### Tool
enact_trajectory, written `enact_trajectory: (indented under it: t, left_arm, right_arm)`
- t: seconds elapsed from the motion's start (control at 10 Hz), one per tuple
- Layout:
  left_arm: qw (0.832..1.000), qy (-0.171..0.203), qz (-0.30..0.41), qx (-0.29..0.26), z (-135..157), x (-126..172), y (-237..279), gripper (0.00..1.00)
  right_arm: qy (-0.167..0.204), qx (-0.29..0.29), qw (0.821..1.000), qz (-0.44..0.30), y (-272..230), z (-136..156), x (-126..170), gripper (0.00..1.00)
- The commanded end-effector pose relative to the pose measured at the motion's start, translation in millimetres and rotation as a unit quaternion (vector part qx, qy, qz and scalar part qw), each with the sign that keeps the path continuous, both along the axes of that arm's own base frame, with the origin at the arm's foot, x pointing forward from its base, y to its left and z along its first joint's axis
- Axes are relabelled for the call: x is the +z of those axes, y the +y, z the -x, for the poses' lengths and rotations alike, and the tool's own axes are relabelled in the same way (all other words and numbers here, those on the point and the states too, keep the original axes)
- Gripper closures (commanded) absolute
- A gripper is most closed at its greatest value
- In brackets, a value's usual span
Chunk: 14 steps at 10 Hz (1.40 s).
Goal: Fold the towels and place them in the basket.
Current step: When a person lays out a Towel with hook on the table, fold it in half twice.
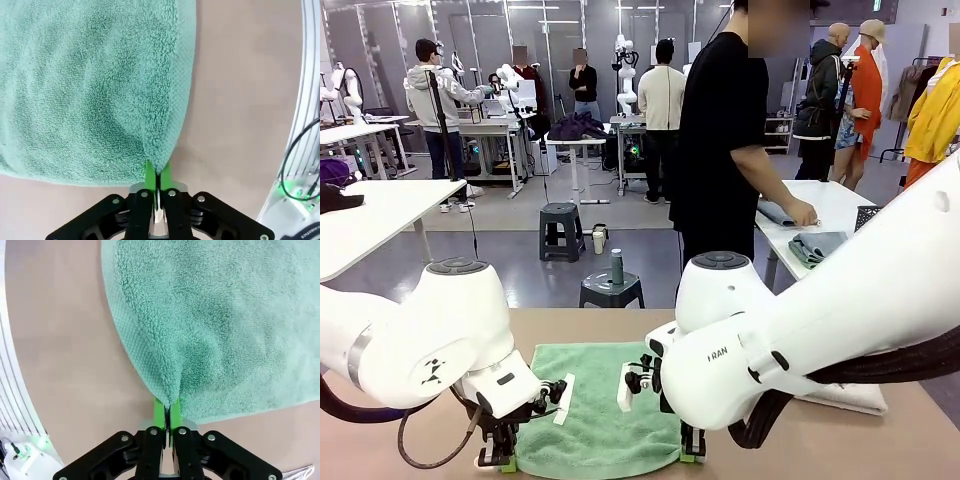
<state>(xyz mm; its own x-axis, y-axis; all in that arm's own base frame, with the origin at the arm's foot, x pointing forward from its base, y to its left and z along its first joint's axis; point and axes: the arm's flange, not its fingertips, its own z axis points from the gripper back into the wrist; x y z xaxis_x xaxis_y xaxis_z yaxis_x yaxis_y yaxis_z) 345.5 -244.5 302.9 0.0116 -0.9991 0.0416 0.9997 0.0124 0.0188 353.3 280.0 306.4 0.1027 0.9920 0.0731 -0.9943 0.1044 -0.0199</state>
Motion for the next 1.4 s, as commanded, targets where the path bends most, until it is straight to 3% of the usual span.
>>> enact_trajectory:
  t: [0.0, 0.2, 0.4, 0.5, 0.6, 0.9, 1.0, 1.1, 1.3]
  left_arm:
    - [1.000, -0.016, 0.006, 0.004, 39.1, 3.1, 26.4, 1.00]
    - [0.999, -0.032, 0.023, 0.013, 30.4, 19.5, 24.6, 1.00]
    - [0.997, -0.043, 0.052, 0.034, 22.9, 24.7, 24.0, 1.00]
    - [0.997, -0.036, 0.060, 0.037, 23.0, 18.9, 25.3, 1.00]
    - [0.999, -0.034, 0.030, 0.020, -4.8, 36.1, 4.3, 1.00]
    - [0.998, -0.032, 0.037, 0.029, -6.1, 36.7, 5.8, 0.96]
    - [0.997, -0.079, 0.022, 0.009, -10.5, 60.4, 0.1, 0.96]
    - [0.997, -0.078, 0.007, 0.017, -27.3, 69.0, -1.2, 0.96]
    - [0.998, -0.062, -0.002, 0.003, -61.5, 77.7, -6.8, 0.96]
  right_arm:
    - [0.012, 0.008, 1.000, -0.024, -5.0, 2.2, 27.5, 1.00]
    - [0.006, 0.008, 1.000, -0.030, -6.4, 2.2, 43.2, 1.00]
    - [0.009, 0.007, 0.999, -0.031, -7.7, 1.8, 40.4, 1.00]
    - [0.018, 0.000, 1.000, -0.024, -8.3, 2.5, 34.6, 1.00]
    - [-0.004, -0.005, 1.000, -0.023, -2.7, 1.4, 45.3, 1.00]
    - [-0.004, -0.005, 1.000, -0.023, -2.7, 1.4, 45.3, 1.00]
    - [0.000, -0.006, 1.000, -0.021, -3.8, 1.6, 42.4, 0.95]
    - [-0.008, -0.018, 1.000, -0.021, -0.2, -10.3, 56.1, 0.95]
    - [0.035, -0.038, 0.998, -0.036, 3.1, -47.4, 62.5, 0.95]
